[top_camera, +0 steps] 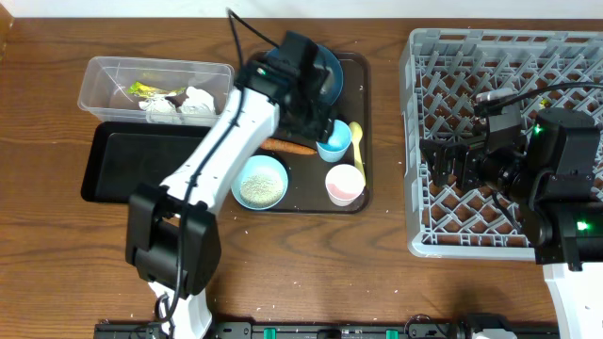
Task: Sort waste into correct bins and load items into the dishwasher rack
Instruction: 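Move left gripper to light-blue cup and grasp it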
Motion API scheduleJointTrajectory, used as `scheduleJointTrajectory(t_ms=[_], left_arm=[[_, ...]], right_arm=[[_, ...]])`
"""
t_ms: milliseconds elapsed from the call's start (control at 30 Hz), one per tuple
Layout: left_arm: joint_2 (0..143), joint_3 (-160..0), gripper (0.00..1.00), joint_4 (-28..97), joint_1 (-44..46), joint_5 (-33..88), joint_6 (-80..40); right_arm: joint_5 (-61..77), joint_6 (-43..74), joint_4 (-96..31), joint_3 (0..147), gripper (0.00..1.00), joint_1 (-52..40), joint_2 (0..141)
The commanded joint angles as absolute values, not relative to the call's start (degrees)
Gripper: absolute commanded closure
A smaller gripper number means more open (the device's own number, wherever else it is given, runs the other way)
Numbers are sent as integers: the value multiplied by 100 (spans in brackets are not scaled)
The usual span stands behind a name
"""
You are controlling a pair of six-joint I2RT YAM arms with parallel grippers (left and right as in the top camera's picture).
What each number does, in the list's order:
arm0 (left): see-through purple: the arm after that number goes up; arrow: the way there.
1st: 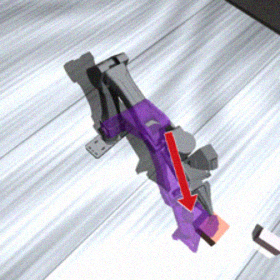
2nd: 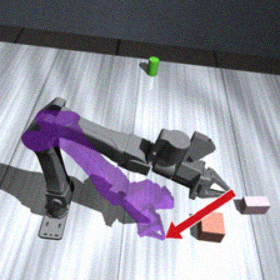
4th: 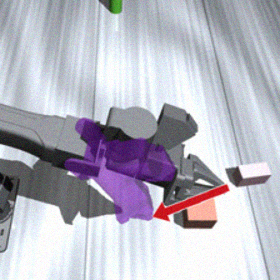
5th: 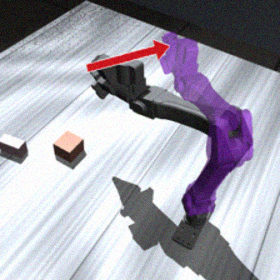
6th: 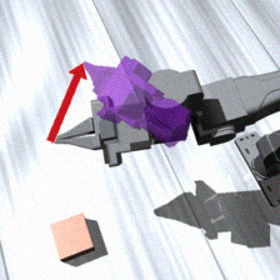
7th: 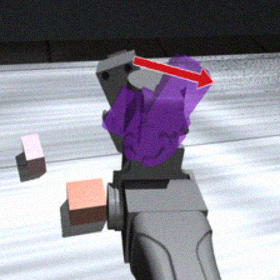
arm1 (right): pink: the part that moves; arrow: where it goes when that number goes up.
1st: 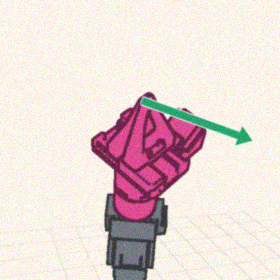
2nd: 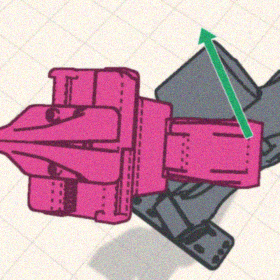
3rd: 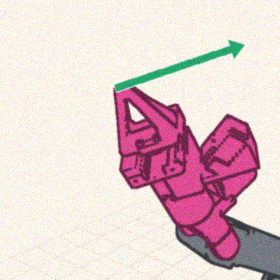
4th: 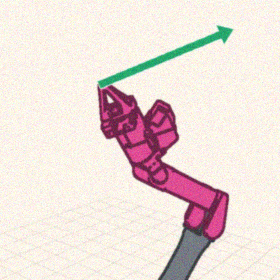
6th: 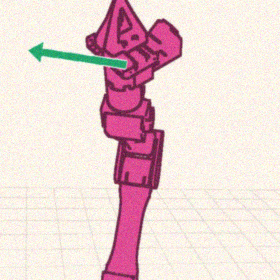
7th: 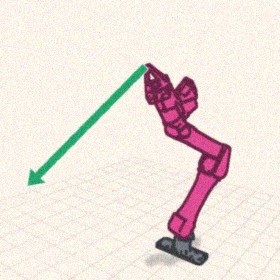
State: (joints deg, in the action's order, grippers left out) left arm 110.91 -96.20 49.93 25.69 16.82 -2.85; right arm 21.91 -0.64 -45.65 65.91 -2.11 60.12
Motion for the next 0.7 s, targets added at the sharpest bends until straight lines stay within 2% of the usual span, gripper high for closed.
scheduleJointTrajectory(t_ms=[0, 300, 533, 600, 667], left_arm=[[11159, -9321, 25, 4722, 2652, 1507, -585], [11187, -8993, 25, 4211, 2683, 633, -1293], [11570, -8989, 26, 3927, 2683, 642, -1514], [11679, -8989, 30, 3907, 2683, 668, -1518], [11725, -8989, 40, 3907, 2683, 685, -1531]], right_arm=[[2252, -89, -4584, 6707, 1, -244, 6086], [2255, -89, -4613, 6705, 1, -244, 6158], [2255, -91, -4617, 6705, 1, -244, 6163], [2252, -91, -4619, 6705, 1, -244, 6163], [2252, -91, -4617, 6705, 1, -244, 6163]])
